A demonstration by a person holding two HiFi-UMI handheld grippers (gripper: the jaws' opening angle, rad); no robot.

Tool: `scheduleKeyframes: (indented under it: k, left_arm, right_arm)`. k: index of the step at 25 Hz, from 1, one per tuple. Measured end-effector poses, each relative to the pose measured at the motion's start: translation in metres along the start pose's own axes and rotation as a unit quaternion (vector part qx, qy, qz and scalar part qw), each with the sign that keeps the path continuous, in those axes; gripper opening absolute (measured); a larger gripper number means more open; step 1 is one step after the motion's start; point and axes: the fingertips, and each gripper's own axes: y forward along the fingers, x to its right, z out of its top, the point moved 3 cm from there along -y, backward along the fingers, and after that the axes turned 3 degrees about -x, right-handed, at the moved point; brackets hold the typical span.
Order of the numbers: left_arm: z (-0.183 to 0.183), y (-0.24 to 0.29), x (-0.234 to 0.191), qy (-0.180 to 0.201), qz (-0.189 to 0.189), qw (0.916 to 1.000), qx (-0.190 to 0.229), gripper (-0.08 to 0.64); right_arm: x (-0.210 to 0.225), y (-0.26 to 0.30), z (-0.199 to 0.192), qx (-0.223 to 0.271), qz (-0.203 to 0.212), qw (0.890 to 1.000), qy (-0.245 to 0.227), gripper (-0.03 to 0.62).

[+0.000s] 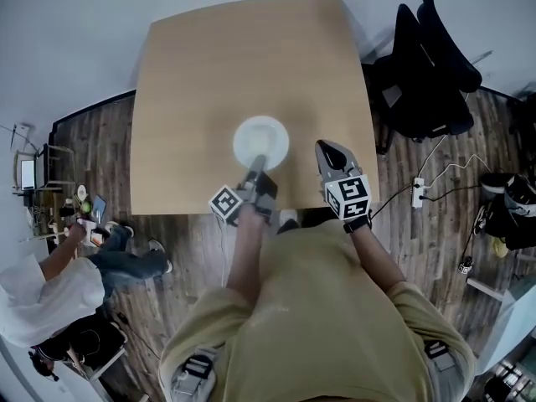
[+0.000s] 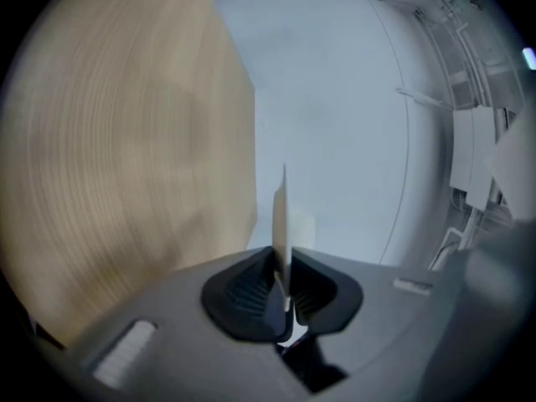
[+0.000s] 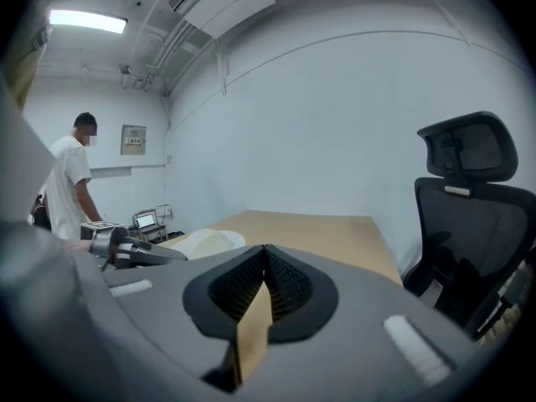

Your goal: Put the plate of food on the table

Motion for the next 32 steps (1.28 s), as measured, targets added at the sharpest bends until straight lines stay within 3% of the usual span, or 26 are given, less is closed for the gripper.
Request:
scheduleKeyframes:
  k: [7, 12, 23, 32]
  left_arm:
    - [0.002, 0.066, -0.019, 0.0, -0.001, 1.0, -0.006, 0.028]
    - [0.013, 0.107, -0.043, -0.003, 0.029, 0.9995, 0.009, 0.034]
    - [0.053, 0.176, -0.107, 0.006, 0.097, 0.9943, 0.044, 0.031]
    - [0.071, 0.193, -0.134, -0.006, 0.134, 0.9895, 0.053, 0.031]
  right_arm:
    - [0.035, 0.032, -0.025, -0.033, 0.004, 0.999, 0.039, 0.005]
    - [0.053, 0.059, -0.025, -0.041, 0.032, 0.997, 0.05, 0.005]
    - [0.111, 0.116, -0.033, -0.062, 0.029, 0.994, 0.09, 0.005]
    - [0.112, 0.134, -0.046, -0.074, 0.029, 0.991, 0.105, 0.005]
